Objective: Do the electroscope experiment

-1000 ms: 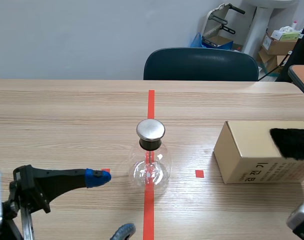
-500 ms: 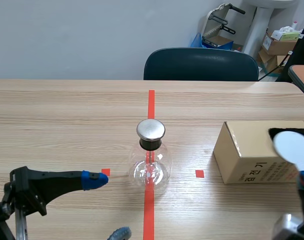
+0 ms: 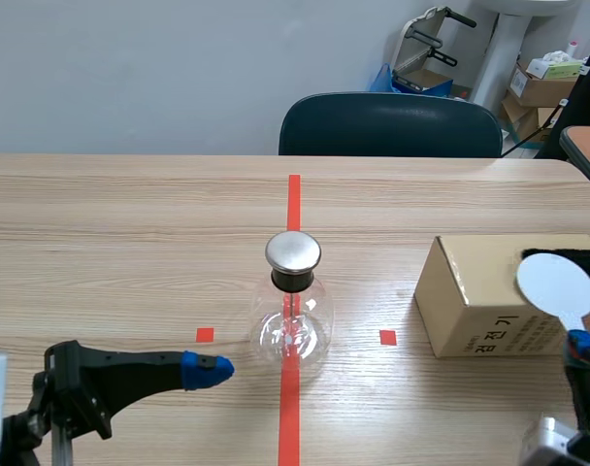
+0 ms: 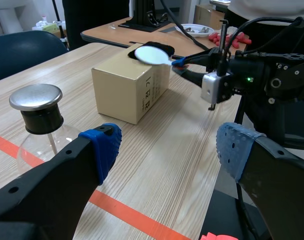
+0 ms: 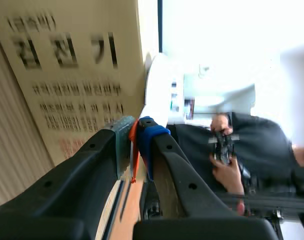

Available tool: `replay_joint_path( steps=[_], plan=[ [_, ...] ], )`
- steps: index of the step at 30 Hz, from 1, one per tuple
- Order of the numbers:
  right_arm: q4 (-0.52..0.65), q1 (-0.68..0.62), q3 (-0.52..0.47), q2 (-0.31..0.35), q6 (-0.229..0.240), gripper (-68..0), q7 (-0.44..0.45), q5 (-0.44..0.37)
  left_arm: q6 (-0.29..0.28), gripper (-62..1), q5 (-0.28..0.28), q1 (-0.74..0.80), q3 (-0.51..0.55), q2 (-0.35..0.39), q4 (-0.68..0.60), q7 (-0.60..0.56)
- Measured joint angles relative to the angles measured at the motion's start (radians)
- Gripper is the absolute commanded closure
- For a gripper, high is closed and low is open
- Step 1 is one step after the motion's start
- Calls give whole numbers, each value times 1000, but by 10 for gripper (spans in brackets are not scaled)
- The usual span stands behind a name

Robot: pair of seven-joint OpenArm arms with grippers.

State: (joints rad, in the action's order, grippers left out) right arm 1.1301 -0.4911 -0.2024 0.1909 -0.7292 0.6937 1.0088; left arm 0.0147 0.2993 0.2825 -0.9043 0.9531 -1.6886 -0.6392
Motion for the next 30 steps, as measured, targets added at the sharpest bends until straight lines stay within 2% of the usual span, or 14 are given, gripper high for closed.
replay_joint_path(
  steps=[1, 4, 5, 7, 10, 12, 14, 16, 18, 20, 23, 25, 28, 30],
  plan=[
    [0, 0, 2, 0, 0, -8, -25, -3, 0, -424, 0, 0, 7, 0, 0, -1],
    [0, 0, 2, 0, 0, -8, -248, -12, 0, -424, 0, 0, 22, 0, 0, -2],
    [0, 0, 0, 2, 0, -8, -288, -21, 0, -424, 0, 0, 23, 0, 0, -1],
    [0, -6, -6, 5, 0, -8, -252, -10, 0, -424, 0, 0, 29, 0, 0, -1],
    [0, -8, -6, 5, 0, -8, -32, 1, 0, -424, 0, 0, 34, 0, 0, -1],
    [0, -8, -4, 2, 0, -8, 31, 2, 0, -424, 0, 0, 35, 0, 0, -1],
    [0, -8, -1, 0, 0, -8, -31, -6, 0, -420, 0, 0, 37, 0, 0, -1],
    [0, -8, 2, 0, 0, -8, -184, -18, 2, -416, 0, 0, 40, 0, 0, -1],
    [0, -6, 0, 2, 0, -8, -275, -30, 3, -416, 0, 0, 40, 0, 0, 0],
    [0, -6, 0, 3, 0, -8, -261, -20, 3, -416, 0, 0, 40, 0, 0, 0],
    [0, -6, 0, 3, -1, -8, -114, -6, 3, -416, 0, 0, 40, 0, 0, 0],
    [0, -6, 1, 3, 0, -8, -55, -3, 3, -416, 0, 0, 40, 0, 0, 0],
    [0, -6, 1, 3, 0, -8, -54, -3, 3, -416, 0, 0, 40, 0, 0, 0],
    [0, -6, 1, 3, 0, -8, -87, -3, 3, -416, 0, 0, 40, 0, 0, 0]
  ],
)
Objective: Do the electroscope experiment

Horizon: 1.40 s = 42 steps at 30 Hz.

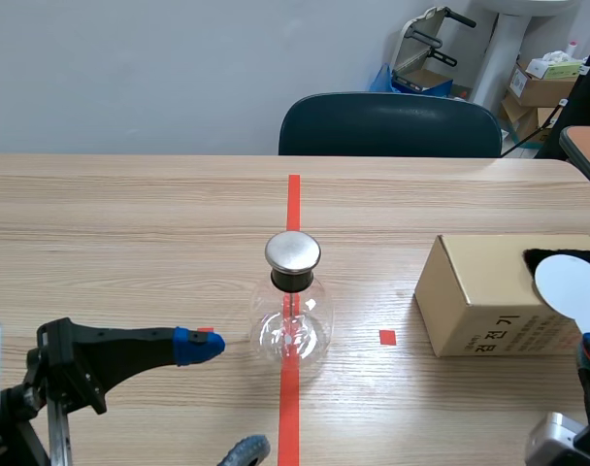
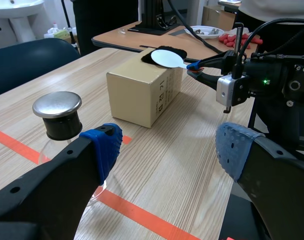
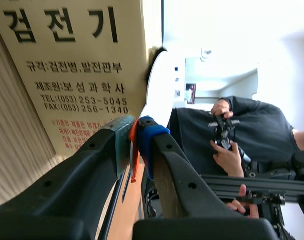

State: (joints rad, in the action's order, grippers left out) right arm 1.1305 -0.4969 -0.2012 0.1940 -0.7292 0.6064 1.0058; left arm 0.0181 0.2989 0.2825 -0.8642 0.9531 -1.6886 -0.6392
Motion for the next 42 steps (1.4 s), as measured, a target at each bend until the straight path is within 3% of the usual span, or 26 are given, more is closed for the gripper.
replay_joint_path(
  steps=[4, 20, 25, 39, 42],
  plan=[
    [0, 0, 0, 0, 0, -8, -66, -1, 0, -416, 0, 0, 0, 0, 0, 0],
    [0, 0, 0, 0, 0, -8, -58, -1, 1, -416, 1, 0, 0, 0, 0, 21],
    [2, 0, 0, 0, 0, -8, -59, -1, 27, -407, 1, 0, 0, -6, 0, 21],
    [204, -3, 0, 0, 5, -8, -145, 0, 26, -72, 1, -101, 0, -48, 49, 91],
    [263, -3, 23, 2, 11, -8, -200, 0, 23, -36, 1, -121, 0, -77, 88, 116]
  ],
)
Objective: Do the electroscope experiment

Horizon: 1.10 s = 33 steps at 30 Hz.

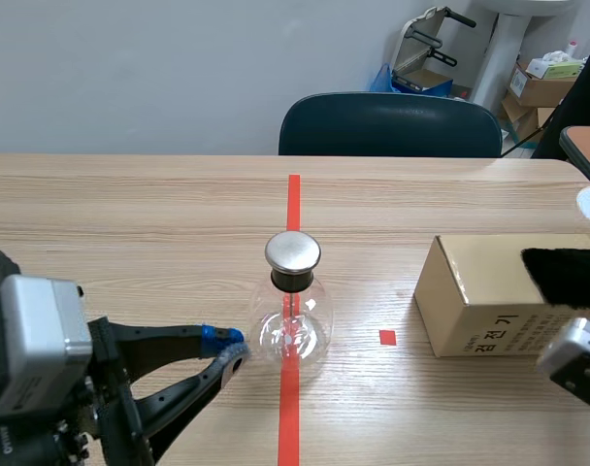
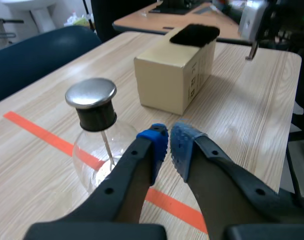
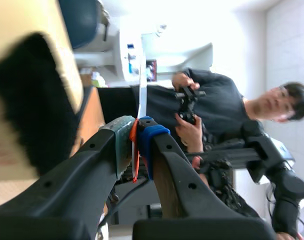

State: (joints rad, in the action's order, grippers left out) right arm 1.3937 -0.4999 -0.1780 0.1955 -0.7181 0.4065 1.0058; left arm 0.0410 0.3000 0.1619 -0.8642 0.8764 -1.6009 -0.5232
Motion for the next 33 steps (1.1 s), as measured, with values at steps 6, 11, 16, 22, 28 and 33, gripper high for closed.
replay_joint_path(
  steps=[6, 11, 16, 22, 28, 33],
  plan=[
    [117, 0, 133, 8, 0, -9, -110, 52, 0, -25, 18, -52, -25, -58, 99, 19],
    [163, 0, 261, 33, 0, -9, -233, 129, 0, -25, 85, -97, -70, -85, 170, 19],
    [164, 0, 373, 35, 0, -9, -344, 219, 0, -25, 87, -121, -76, -124, 254, 18],
    [164, 0, 490, 35, 0, -9, -479, 315, 1, -25, 87, -134, -76, -174, 344, 18],
    [164, 0, 573, 35, 0, -9, -587, 386, 3, -25, 114, -161, -78, -198, 405, 14],
    [164, 0, 621, 35, 0, -9, -634, 415, 3, -25, 132, -203, -103, -213, 452, 10]
  ],
)
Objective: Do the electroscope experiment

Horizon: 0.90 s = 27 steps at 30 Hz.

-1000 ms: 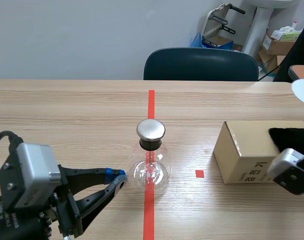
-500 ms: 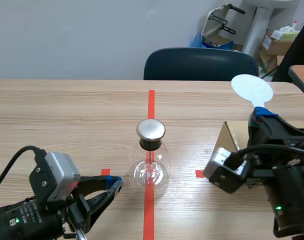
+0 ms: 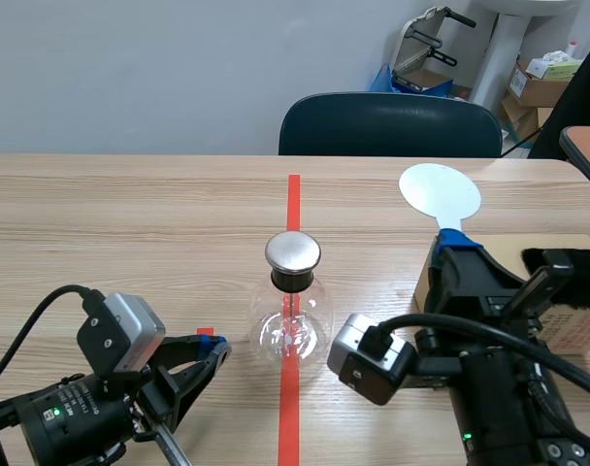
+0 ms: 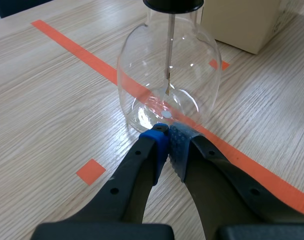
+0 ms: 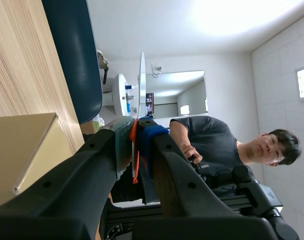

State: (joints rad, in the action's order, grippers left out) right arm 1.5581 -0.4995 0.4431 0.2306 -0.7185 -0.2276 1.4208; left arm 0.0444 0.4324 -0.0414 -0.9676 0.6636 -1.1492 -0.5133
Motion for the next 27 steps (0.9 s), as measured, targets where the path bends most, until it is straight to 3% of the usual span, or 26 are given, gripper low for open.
replay_joint_path(
  steps=[5, 7, 10, 13, 18, 27],
  plan=[
    [0, 0, 32, 0, 10, -9, -37, 30, 0, -25, 13, -26, -27, -23, 55, -7],
    [0, 0, 42, 0, 50, -9, -37, 30, 0, -25, 36, -35, -33, -35, 76, -8],
    [0, 0, 56, 0, 55, -8, -37, 30, -1, -25, 44, -54, -43, -46, 98, -14],
    [0, 0, 63, 0, 112, -8, -37, 30, -3, -25, 44, -64, -45, -49, 102, -25],
    [0, 0, 66, 0, 144, -8, -37, 29, -3, -25, 44, -77, -53, -48, 106, -29],
    [0, 0, 69, 0, 131, -8, -37, 30, -12, -25, 44, -92, -67, -49, 124, -29]
  ],
)
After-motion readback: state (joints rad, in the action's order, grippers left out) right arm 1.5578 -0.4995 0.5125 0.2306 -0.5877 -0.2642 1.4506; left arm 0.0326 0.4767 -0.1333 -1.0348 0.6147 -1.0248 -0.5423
